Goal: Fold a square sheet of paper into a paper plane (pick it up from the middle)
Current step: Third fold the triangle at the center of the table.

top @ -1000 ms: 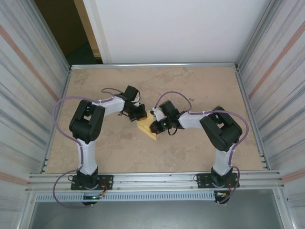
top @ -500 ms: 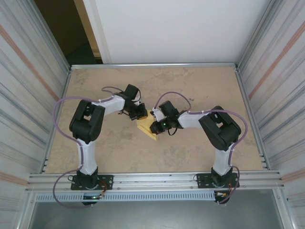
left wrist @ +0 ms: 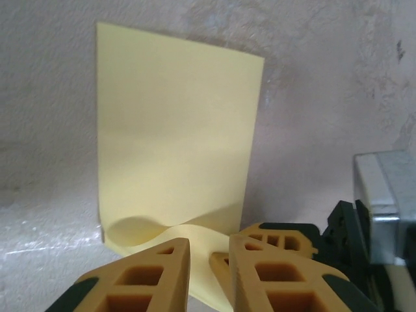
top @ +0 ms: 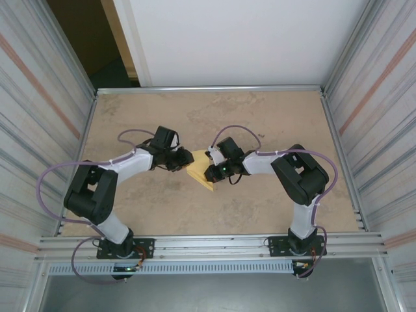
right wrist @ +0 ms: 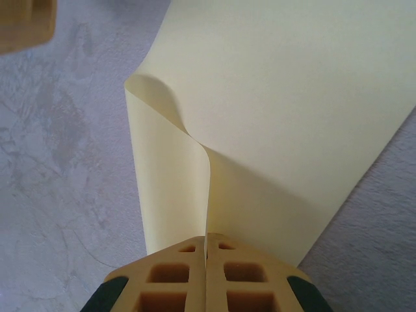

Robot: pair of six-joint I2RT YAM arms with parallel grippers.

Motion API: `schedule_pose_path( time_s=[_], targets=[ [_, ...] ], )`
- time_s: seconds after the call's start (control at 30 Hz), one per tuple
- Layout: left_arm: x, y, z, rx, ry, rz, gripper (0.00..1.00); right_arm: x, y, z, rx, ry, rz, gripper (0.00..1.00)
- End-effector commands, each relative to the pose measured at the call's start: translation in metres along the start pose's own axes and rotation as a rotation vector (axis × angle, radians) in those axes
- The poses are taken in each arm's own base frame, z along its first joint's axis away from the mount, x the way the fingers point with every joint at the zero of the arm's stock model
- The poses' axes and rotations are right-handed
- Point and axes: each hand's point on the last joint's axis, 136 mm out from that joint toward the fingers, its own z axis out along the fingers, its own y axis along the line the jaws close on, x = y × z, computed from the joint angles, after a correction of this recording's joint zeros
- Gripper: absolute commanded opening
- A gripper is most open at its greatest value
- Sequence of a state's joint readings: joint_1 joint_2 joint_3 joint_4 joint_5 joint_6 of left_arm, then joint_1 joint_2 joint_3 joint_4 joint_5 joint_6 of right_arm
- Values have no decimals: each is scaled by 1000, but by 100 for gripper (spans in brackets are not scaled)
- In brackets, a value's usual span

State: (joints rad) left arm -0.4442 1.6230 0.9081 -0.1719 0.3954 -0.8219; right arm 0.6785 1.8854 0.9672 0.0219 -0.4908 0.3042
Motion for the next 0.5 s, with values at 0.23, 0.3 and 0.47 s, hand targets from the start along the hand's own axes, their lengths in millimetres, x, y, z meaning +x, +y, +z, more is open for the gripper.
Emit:
schedule_pose_path(
  time_s=[0.23, 0.3, 0.47],
  targets=[
    [-21, -4, 31, -57, 38, 24, 19, 1, -8, 2, 18, 8, 46, 0],
    [-24, 4, 38, -97, 50, 18, 18, 1, -8, 1, 19, 7, 47, 0],
    [-22, 17, 50, -151, 97, 14, 17, -2, -5, 0, 11, 2, 45, 0]
  ],
)
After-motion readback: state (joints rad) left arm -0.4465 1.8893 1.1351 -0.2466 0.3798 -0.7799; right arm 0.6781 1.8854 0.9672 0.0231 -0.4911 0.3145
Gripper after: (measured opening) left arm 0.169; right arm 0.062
